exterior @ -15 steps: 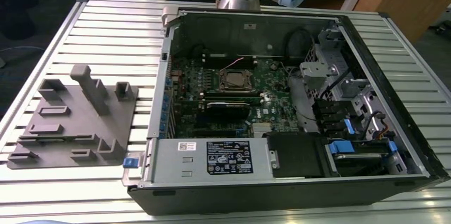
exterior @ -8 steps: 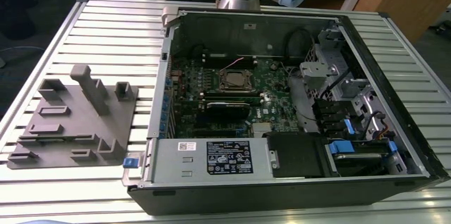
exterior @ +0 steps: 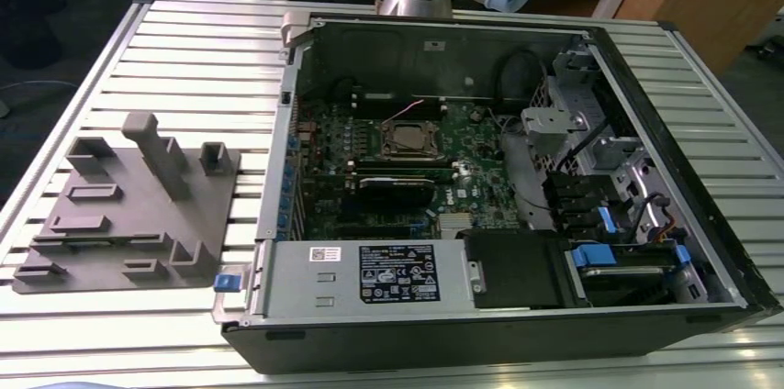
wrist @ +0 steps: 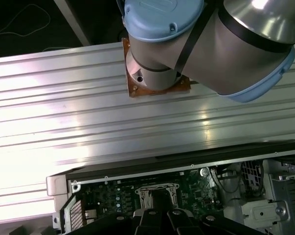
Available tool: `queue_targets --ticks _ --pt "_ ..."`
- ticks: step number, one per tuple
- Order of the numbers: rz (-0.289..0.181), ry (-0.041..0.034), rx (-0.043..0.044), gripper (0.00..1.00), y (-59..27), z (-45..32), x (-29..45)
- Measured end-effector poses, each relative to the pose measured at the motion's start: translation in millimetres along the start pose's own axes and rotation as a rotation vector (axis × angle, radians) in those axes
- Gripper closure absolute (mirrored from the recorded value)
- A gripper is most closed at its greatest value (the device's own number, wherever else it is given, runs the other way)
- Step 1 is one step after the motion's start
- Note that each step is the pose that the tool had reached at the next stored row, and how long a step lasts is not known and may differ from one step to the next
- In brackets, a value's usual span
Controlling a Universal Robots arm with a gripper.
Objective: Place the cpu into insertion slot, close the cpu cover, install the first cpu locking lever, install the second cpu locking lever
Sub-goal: 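Install the first cpu locking lever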
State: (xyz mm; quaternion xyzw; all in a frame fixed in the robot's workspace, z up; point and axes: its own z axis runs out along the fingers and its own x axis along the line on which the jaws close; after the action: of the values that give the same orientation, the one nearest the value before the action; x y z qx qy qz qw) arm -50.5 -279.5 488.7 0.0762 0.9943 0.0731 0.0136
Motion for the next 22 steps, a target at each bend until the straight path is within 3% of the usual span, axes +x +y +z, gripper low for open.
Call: queue_targets --ticks 13,22 --pt "0.000 -0.0001 -0.0002 0.89 -4.7 0.9 -0.7" --pt "0.000 0.0000 -0.0003 0.89 -18.1 14.7 -2.2"
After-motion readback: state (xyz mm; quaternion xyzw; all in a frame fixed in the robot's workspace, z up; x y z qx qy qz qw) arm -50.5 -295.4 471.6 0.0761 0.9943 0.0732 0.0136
